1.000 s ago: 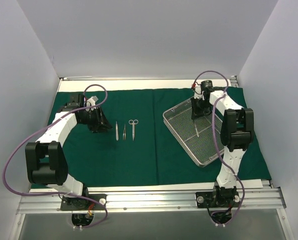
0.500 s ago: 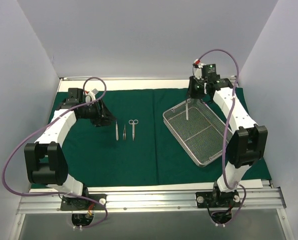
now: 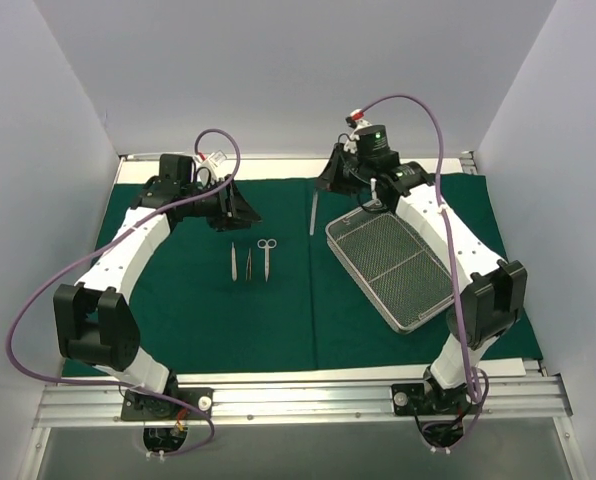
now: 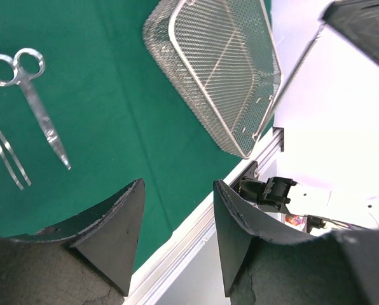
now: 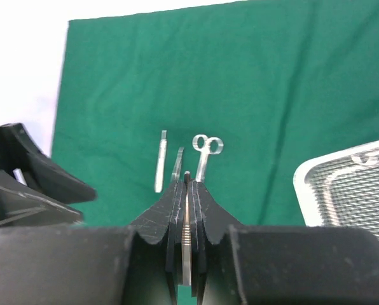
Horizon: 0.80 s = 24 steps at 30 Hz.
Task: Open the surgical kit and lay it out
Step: Place the medical item in the surgical kit.
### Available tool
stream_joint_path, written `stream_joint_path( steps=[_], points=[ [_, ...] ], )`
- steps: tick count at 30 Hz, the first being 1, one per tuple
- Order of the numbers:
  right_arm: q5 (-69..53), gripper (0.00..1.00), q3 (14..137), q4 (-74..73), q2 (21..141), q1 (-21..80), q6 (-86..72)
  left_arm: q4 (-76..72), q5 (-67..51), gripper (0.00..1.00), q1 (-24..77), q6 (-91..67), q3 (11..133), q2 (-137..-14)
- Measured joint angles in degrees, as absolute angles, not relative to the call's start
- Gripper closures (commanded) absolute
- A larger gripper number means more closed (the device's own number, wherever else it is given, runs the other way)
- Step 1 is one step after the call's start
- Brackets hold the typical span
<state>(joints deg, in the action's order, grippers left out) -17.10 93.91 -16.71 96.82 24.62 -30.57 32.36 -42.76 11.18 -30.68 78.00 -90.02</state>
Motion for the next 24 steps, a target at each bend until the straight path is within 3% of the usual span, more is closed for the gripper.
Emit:
stream_joint_path(
  steps=[24],
  points=[
    [-14.4,1.00,102.5,-18.3,104.0,33.0,-34.5,28.8,-43.3,0.43,17.8,-32.4,83.6,-96.9]
  ],
)
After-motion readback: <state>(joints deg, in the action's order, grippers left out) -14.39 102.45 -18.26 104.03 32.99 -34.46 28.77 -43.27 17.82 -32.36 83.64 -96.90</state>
